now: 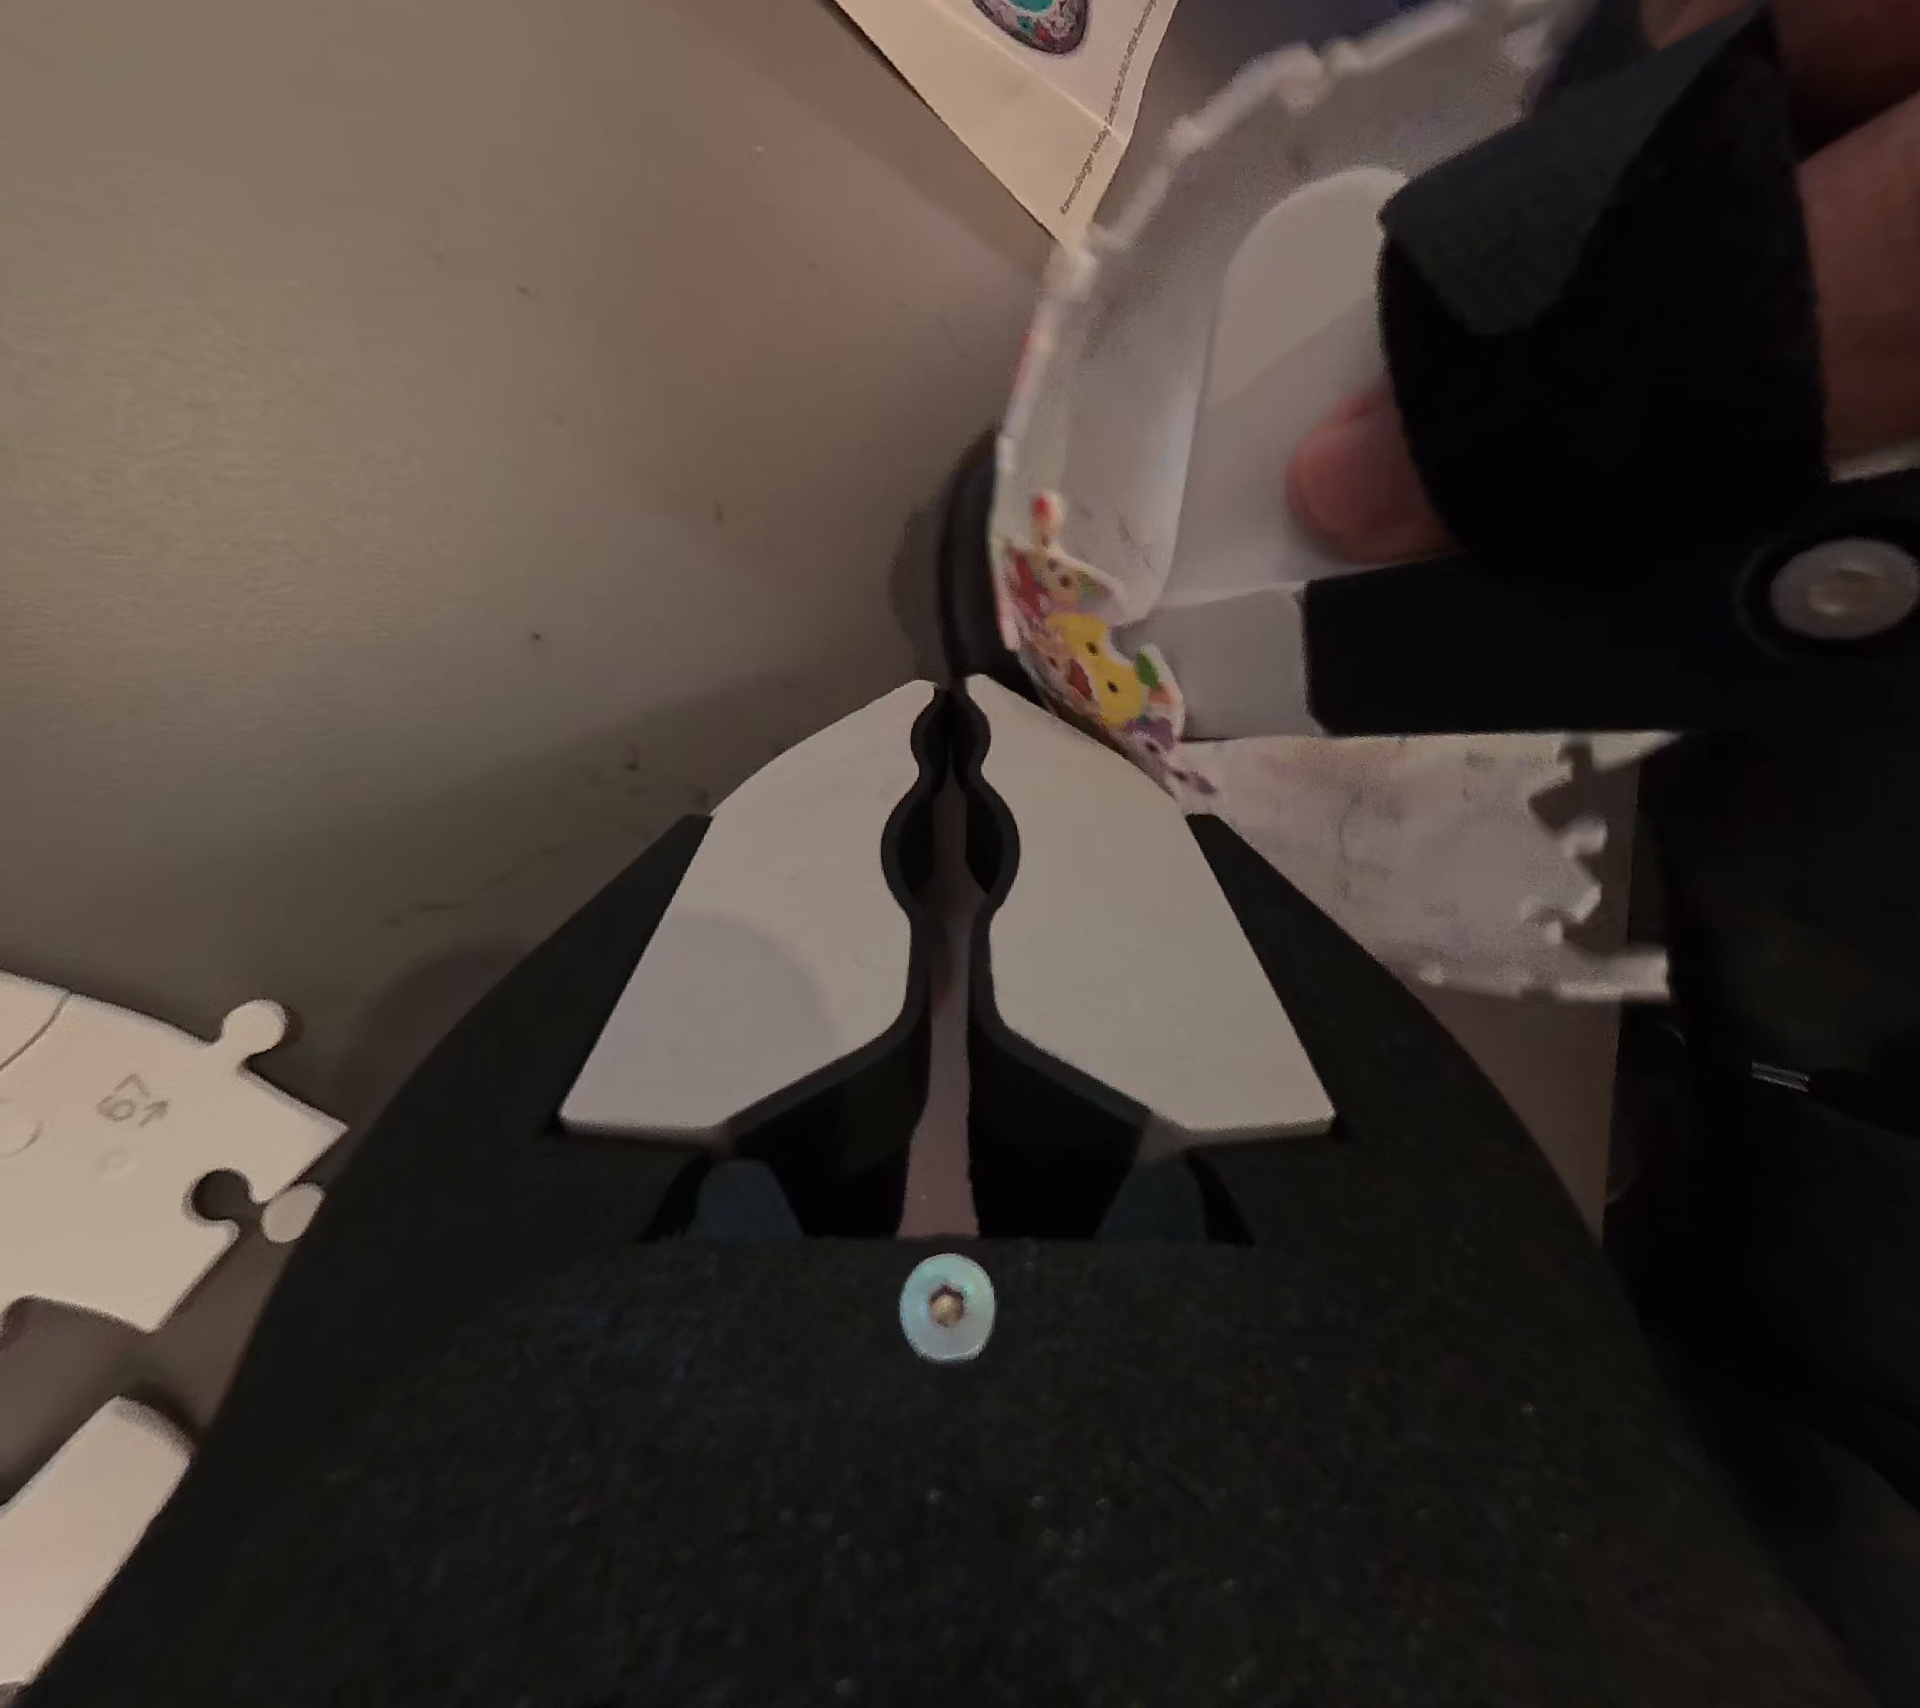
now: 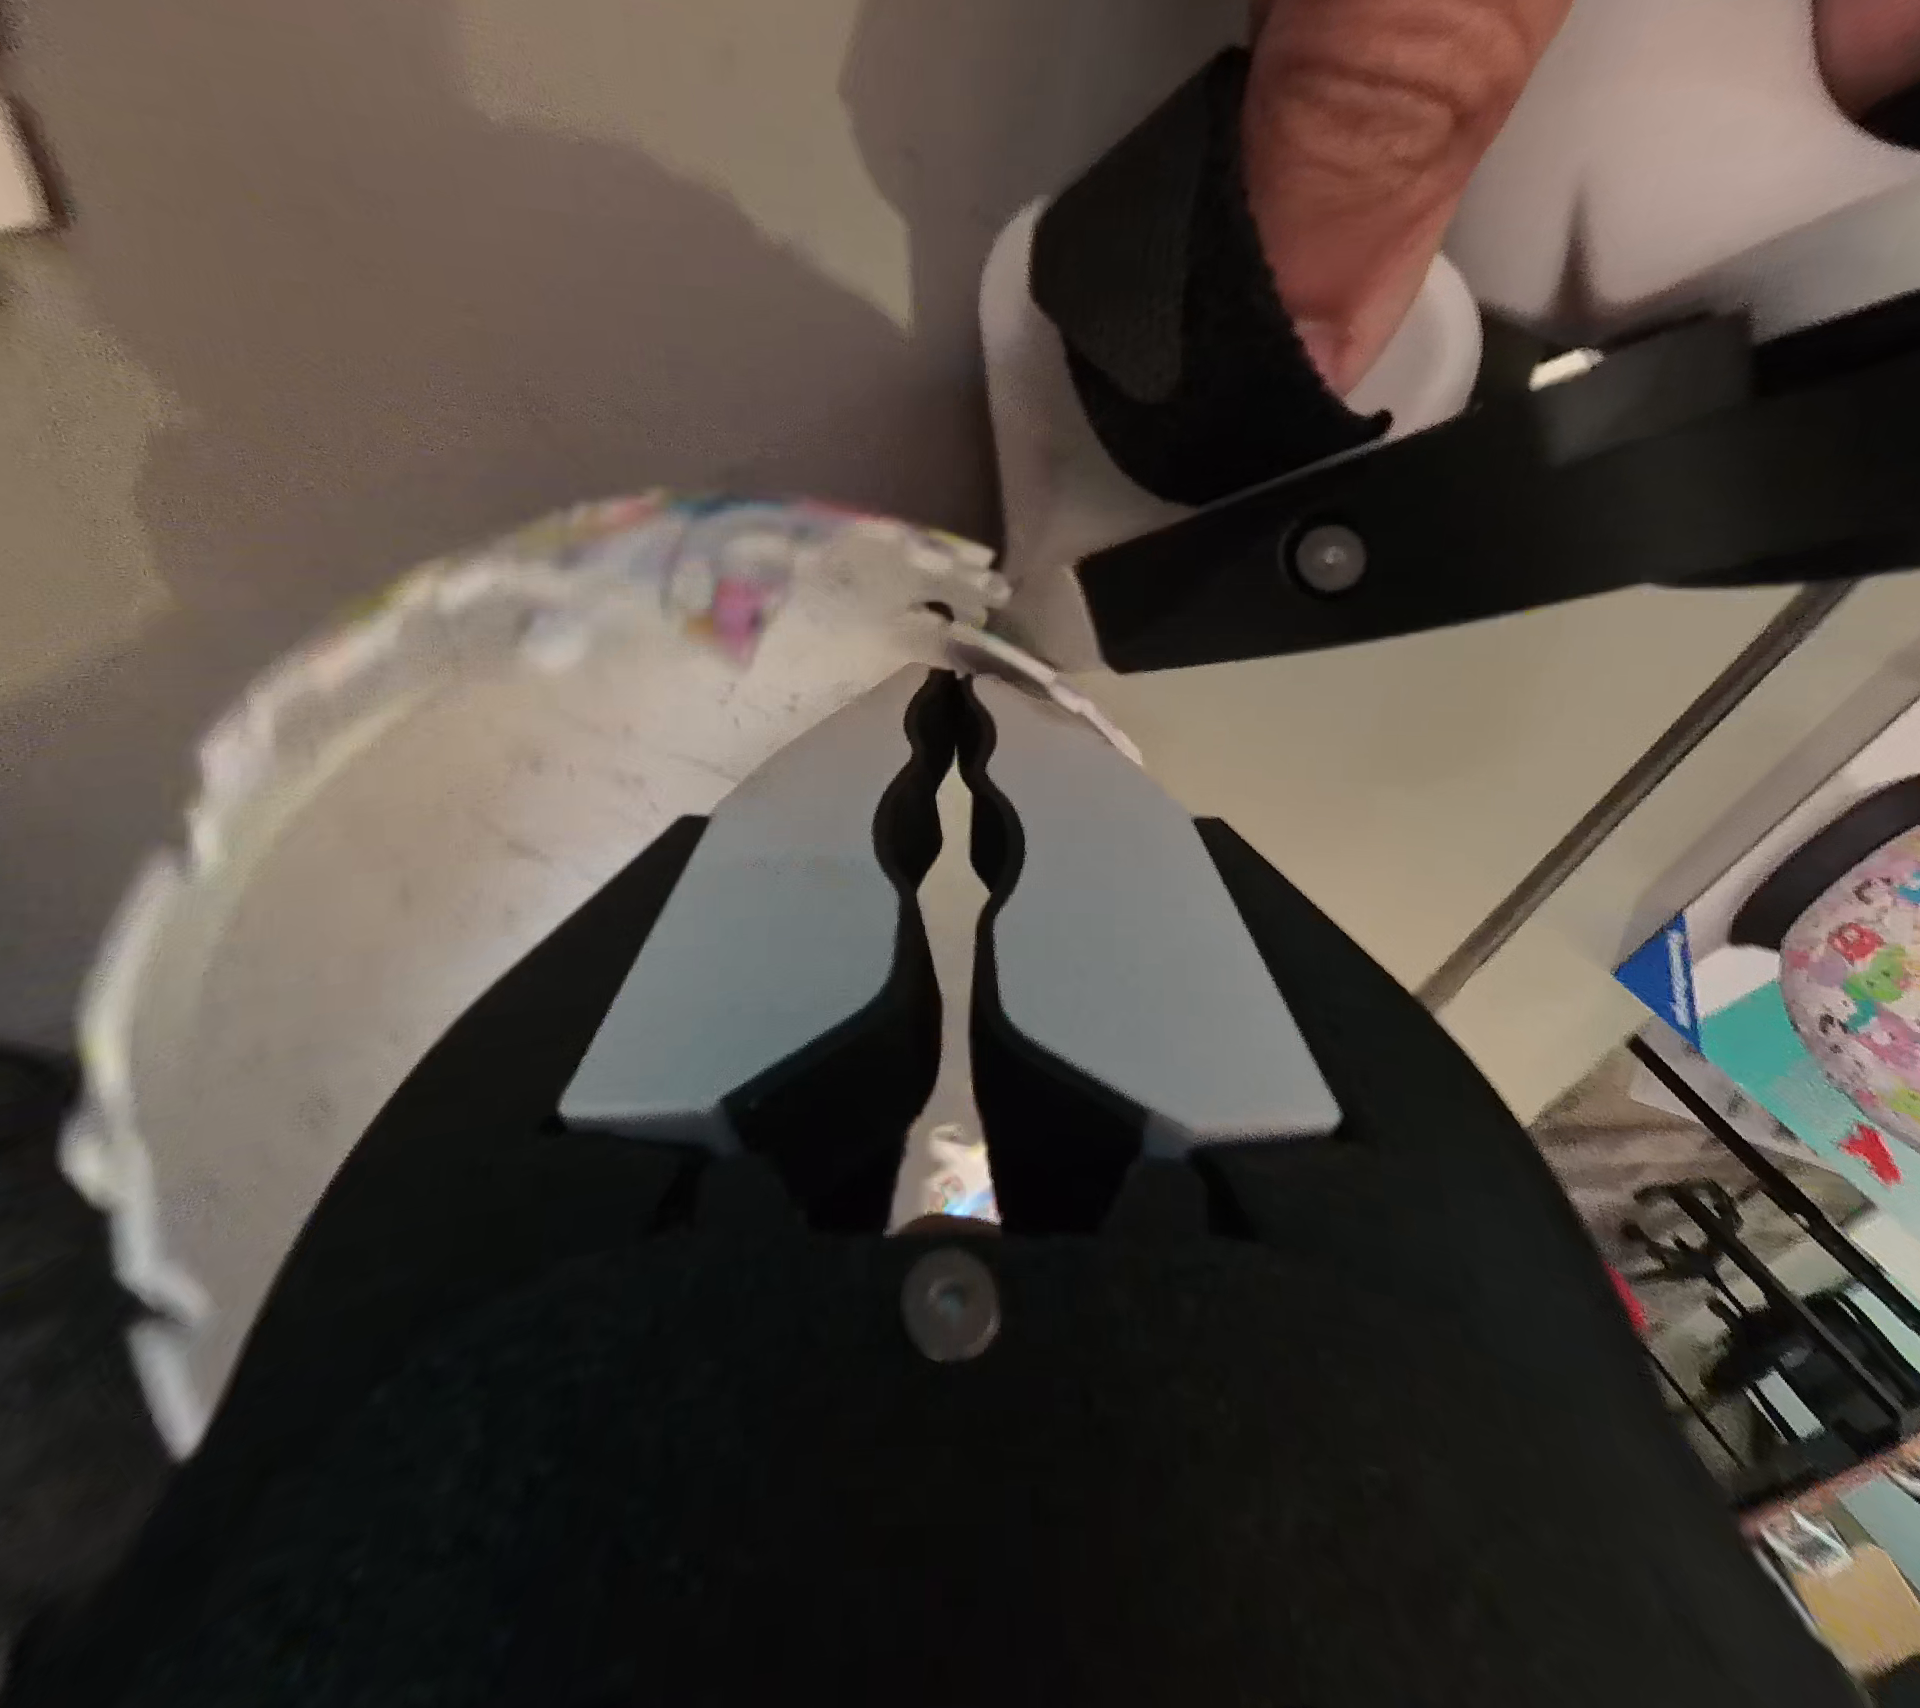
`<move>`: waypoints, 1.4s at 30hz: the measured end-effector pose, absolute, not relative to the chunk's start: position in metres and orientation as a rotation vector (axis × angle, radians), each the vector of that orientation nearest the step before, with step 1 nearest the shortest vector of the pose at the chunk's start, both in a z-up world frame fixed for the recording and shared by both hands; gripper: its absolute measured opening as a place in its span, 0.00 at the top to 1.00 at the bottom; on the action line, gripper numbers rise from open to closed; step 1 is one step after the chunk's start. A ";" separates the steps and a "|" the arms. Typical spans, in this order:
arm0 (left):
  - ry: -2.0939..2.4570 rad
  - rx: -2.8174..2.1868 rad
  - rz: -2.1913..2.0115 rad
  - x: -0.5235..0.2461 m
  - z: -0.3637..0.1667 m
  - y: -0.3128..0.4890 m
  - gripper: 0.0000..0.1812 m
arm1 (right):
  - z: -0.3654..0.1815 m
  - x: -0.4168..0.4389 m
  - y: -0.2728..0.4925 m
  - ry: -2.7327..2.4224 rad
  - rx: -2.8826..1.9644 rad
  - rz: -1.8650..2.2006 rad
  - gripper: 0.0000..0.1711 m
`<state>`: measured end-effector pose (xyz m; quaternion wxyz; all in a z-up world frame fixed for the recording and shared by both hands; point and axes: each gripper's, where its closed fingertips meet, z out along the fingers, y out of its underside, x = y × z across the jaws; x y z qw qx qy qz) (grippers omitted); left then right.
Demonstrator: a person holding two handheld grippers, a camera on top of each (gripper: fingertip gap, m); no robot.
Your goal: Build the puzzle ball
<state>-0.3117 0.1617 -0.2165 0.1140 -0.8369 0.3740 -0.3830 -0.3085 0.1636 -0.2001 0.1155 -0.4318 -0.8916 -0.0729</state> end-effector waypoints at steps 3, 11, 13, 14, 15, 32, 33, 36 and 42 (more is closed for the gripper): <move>1.133 -2.445 -1.124 -0.307 -0.217 0.158 1.00 | -0.199 -0.306 0.168 -2.600 -1.269 -0.247 1.00; 1.114 -2.436 -1.131 -0.308 -0.216 0.158 1.00 | -0.158 -0.289 0.177 -2.447 -1.386 -0.149 1.00; 1.093 -2.436 -1.107 -0.311 -0.216 0.158 1.00 | -0.152 -0.287 0.181 -2.392 -1.447 -0.123 1.00; 1.074 -2.435 -1.096 -0.312 -0.216 0.157 1.00 | -0.150 -0.287 0.184 -2.357 -1.483 -0.112 1.00; 1.056 -2.431 -1.085 -0.314 -0.215 0.155 1.00 | -0.147 -0.287 0.188 -2.317 -1.533 -0.115 1.00; 1.119 -2.145 -0.418 -0.329 -0.219 0.182 1.00 | -0.190 -0.299 0.180 -2.569 -1.403 -0.101 1.00; 1.128 -2.133 -0.429 -0.327 -0.219 0.181 1.00 | -0.193 -0.302 0.180 -2.578 -1.374 -0.102 1.00; 1.135 -2.120 -0.443 -0.325 -0.219 0.183 1.00 | -0.198 -0.306 0.177 -2.588 -1.362 -0.086 1.00; 1.105 -2.142 -0.475 -0.325 -0.218 0.188 1.00 | -0.203 -0.307 0.184 -2.596 -1.269 -0.158 1.00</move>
